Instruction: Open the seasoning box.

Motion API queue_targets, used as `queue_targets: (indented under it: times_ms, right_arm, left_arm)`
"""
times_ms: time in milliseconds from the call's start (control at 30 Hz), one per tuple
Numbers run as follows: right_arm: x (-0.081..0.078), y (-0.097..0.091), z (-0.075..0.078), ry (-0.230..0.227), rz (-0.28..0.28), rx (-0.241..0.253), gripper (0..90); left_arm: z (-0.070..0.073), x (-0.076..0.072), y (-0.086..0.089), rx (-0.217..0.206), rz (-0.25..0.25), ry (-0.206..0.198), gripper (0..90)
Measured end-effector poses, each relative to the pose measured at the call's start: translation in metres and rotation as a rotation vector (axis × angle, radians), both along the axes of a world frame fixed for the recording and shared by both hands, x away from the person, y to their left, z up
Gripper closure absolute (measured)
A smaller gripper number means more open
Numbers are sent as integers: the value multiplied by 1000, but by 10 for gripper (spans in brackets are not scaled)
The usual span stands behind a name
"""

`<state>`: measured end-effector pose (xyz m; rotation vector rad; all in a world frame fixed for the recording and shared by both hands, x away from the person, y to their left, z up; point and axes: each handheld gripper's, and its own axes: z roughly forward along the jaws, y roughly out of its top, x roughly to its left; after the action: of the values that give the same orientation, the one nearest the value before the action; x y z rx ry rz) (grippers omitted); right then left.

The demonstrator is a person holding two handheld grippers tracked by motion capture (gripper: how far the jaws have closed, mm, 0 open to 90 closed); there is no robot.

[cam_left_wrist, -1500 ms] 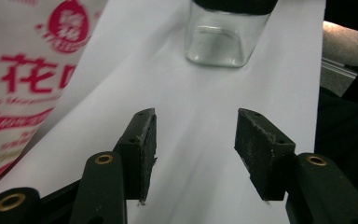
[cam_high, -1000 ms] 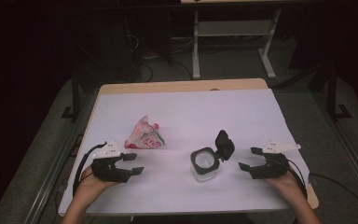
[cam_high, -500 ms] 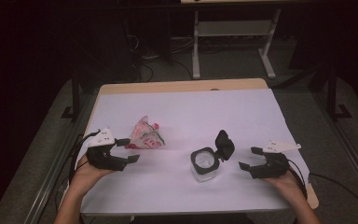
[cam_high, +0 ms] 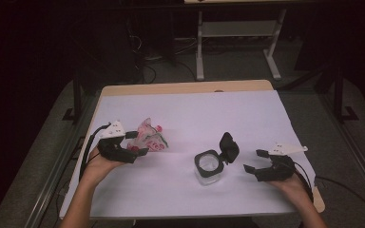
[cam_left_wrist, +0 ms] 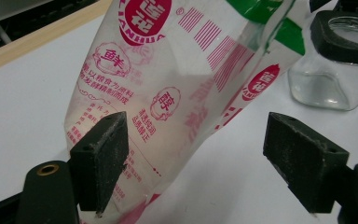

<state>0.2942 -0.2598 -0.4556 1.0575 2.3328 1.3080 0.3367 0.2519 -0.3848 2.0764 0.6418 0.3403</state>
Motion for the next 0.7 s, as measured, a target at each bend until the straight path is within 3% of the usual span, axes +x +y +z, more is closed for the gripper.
queue_targets:
  times_ms: [200, 267, 500, 700]
  right_arm:
    - [0, 0, 0, -1, -2, 0, 163]
    - [0, 0, 0, -1, -2, 2, 163]
    - [0, 1, 0, -2, 4, -6, 163]
    - [0, 1, 0, 0, 6, -9, 163]
  left_arm:
    - [-8, 8, -1, 10, 9, -1, 196]
    - [-11, 9, -3, -14, 5, 3, 191]
    - [-19, 16, -9, 12, 10, -18, 181]
    - [-19, 16, -15, 4, 32, -52, 194]
